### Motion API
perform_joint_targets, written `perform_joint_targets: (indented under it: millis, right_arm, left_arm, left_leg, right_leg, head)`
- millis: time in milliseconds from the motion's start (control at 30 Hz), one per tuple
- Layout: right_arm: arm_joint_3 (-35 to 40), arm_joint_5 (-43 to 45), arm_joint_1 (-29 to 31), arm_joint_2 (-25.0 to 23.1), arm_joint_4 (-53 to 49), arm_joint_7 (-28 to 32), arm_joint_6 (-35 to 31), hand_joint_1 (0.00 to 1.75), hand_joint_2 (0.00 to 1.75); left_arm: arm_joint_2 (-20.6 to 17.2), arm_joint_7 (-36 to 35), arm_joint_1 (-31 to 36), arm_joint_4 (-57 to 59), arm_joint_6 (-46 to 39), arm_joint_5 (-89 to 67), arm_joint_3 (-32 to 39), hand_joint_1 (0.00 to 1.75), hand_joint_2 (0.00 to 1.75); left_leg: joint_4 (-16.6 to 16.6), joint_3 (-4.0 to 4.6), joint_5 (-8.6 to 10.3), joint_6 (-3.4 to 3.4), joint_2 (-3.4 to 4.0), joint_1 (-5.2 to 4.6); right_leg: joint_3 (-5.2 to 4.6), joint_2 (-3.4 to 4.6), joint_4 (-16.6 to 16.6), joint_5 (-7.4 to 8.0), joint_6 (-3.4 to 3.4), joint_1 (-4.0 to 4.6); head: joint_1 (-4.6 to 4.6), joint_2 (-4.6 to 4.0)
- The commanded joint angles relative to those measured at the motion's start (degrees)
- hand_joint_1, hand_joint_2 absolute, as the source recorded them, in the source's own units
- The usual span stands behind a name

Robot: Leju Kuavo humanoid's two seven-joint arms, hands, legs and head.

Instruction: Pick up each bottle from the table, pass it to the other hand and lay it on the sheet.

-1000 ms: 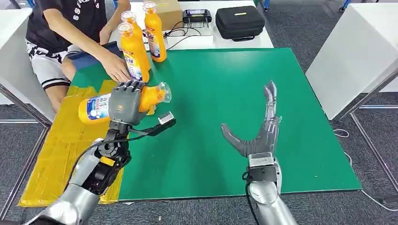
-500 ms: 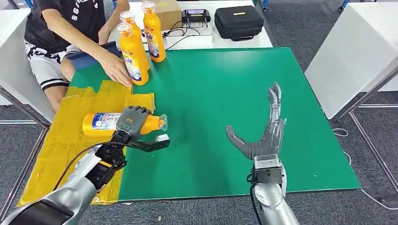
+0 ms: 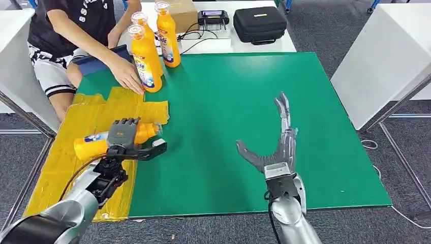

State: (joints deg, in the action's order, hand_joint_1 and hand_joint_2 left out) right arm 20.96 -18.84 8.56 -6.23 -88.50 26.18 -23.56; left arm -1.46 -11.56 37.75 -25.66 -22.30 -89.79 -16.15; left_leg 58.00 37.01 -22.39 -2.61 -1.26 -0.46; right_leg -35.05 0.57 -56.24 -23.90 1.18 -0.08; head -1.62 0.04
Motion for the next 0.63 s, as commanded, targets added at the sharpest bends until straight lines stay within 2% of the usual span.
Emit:
perform_joint_targets:
  millis: [33,100,167,200,233,267,300,333,367,400,433,467,500,533,567,600,633]
  right_arm:
    - [-1.94,-0.01,2.01,-0.6,3.85,-0.91,1.22,0.0,1.75]
    - [-1.99,-0.01,1.84,-0.53,3.86,-0.91,1.2,0.0,1.75]
    - [-2.04,-0.03,1.78,-0.54,3.84,-0.93,1.28,0.0,1.75]
    - [-2.06,-0.02,1.78,-0.54,3.86,-0.95,1.37,0.0,0.0]
    - [-2.18,0.34,1.74,-0.61,3.86,-1.08,1.69,0.0,0.0]
    - [-2.52,2.08,1.53,-0.77,3.57,-1.77,2.61,0.0,0.0]
    - [-2.49,2.06,1.26,-0.58,2.89,-1.76,2.38,0.0,0.0]
    - [-2.56,2.06,0.97,-0.45,2.27,-1.76,2.15,0.0,0.0]
    - [-3.0,2.59,0.5,-0.47,1.35,-1.85,1.75,0.0,0.0]
    - [-3.24,3.0,0.02,-0.33,0.73,-1.97,1.56,0.0,0.0]
    - [-3.65,4.14,-1.47,0.43,-0.68,-2.07,1.84,0.0,0.0]
    - [-3.91,4.71,-2.21,0.74,-1.15,-1.5,2.08,0.0,0.0]
    - [-4.22,4.8,-2.89,0.87,-1.56,-0.95,2.06,0.0,0.0]
    - [-4.17,5.61,-3.89,1.41,-2.02,0.76,3.16,0.0,0.0]
    - [-4.26,5.72,-4.13,1.46,-1.95,1.09,3.24,0.0,0.0]
    - [-4.3,5.75,-4.21,1.49,-1.92,1.22,3.27,0.0,0.0]
    - [-4.28,5.69,-4.57,1.4,-1.66,2.11,3.14,0.0,0.0]
  left_arm:
    - [3.09,6.33,1.21,1.43,-5.76,2.68,11.09,0.0,0.0]
    - [3.39,6.34,1.37,1.34,-5.44,2.67,11.16,0.0,0.0]
    - [3.82,8.77,0.86,0.33,-5.8,3.91,12.7,0.0,0.0]
    - [4.1,10.04,0.72,-0.02,-6.03,4.51,13.52,0.0,0.0]
    - [4.63,12.78,0.38,-0.78,-6.56,5.85,14.98,0.0,0.0]
    - [5.92,20.31,-1.13,-3.81,-6.98,9.83,16.29,0.0,0.0]
    - [6.83,23.22,-2.57,-6.69,-5.42,11.53,16.64,0.0,0.0]
    - [7.79,26.32,-3.99,-9.78,-3.8,14.35,17.01,0.0,0.0]
    - [9.42,34.4,-6.79,-16.06,0.17,22.53,17.59,0.0,0.0]
    - [10.36,40.86,-8.95,-20.81,4.93,29.68,17.7,0.0,0.0]
    - [9.81,45.51,-16.54,-36.65,14.24,41.1,13.96,0.0,0.0]
    - [9.19,45.96,-19.83,-43.37,17.33,45.5,12.12,0.0,0.0]
    - [8.88,49.34,-22.73,-49.57,21.5,53.06,10.95,0.0,0.0]
    - [8.8,51.56,-27.08,-58.74,29.07,65.42,10.91,0.0,0.0]
    - [8.4,51.35,-28.52,-61.14,29.29,65.88,10.81,0.0,0.0]
    - [8.23,51.12,-28.96,-62.0,29.58,66.05,10.7,0.0,0.0]
    - [9.53,51.44,-31.06,-65.56,35.19,76.28,12.6,0.0,0.0]
  left_leg:
    - [-0.01,-0.28,-0.13,0.14,0.09,0.02]
    - [-0.03,-0.11,-0.03,0.07,0.01,0.01]
    - [-0.01,-0.52,-0.24,0.21,0.07,0.03]
    - [-0.01,-0.21,-0.1,0.11,0.05,0.03]
    - [-0.01,-0.36,-0.17,0.15,0.07,0.02]
    - [-0.01,-0.3,-0.13,0.13,0.07,0.02]
    - [-0.02,-0.15,-0.06,0.08,0.04,0.0]
    - [0.01,-0.54,-0.25,0.21,0.1,0.02]
    - [-0.04,-0.26,-0.1,0.11,-0.02,-0.01]
    - [-0.04,-0.38,-0.16,0.15,-0.02,-0.02]
    - [-0.04,-0.32,-0.14,0.13,-0.08,-0.02]
    - [-0.08,-0.26,-0.11,0.09,-0.05,-0.05]
    - [-0.06,-0.48,-0.25,0.14,-0.04,-0.04]
    - [-0.03,-0.11,-0.1,0.06,0.08,-0.02]
    - [0.0,-0.33,-0.27,0.11,0.22,-0.03]
    - [-0.01,-0.2,-0.23,0.06,0.28,-0.02]
    - [0.0,-0.13,-0.2,0.07,0.24,-0.02]
  right_leg:
    - [0.3,-0.03,0.05,-0.12,0.0,0.03]
    - [0.12,-0.05,0.05,-0.04,0.01,0.01]
    - [0.57,-0.12,0.07,-0.24,0.01,0.04]
    - [0.24,-0.05,0.05,-0.09,0.01,0.03]
    - [0.4,-0.07,0.06,-0.15,0.01,0.03]
    - [0.33,-0.05,0.06,-0.12,0.01,0.03]
    - [0.16,-0.04,0.05,-0.05,0.01,0.01]
    - [0.58,-0.09,0.06,-0.24,0.01,0.04]
    - [0.3,-0.14,0.07,-0.12,0.02,0.01]
    - [0.43,-0.18,0.08,-0.19,0.02,0.0]
    - [0.38,-0.22,0.09,-0.18,0.02,0.0]
    - [0.29,-0.16,0.13,-0.14,0.04,-0.03]
    - [0.53,-0.21,0.15,-0.26,0.05,-0.02]
    - [0.12,0.0,0.12,-0.05,0.03,0.0]
    - [0.33,0.08,0.11,-0.18,0.03,0.0]
    - [0.19,0.14,0.12,-0.11,0.03,0.01]
    - [0.11,0.13,0.09,-0.08,0.03,0.01]
  head:
    - [0.0,0.0]
    - [0.0,-0.02]
    - [0.0,0.0]
    - [0.0,-0.02]
    - [0.0,0.0]
    - [0.0,0.0]
    - [0.0,0.0]
    - [0.0,0.0]
    - [0.0,-0.02]
    - [0.0,-0.02]
    - [-0.02,0.0]
    - [0.0,0.0]
    - [0.02,0.0]
    - [0.0,-0.02]
    - [-0.02,-0.02]
    - [0.02,-0.02]
    - [0.02,-0.02]
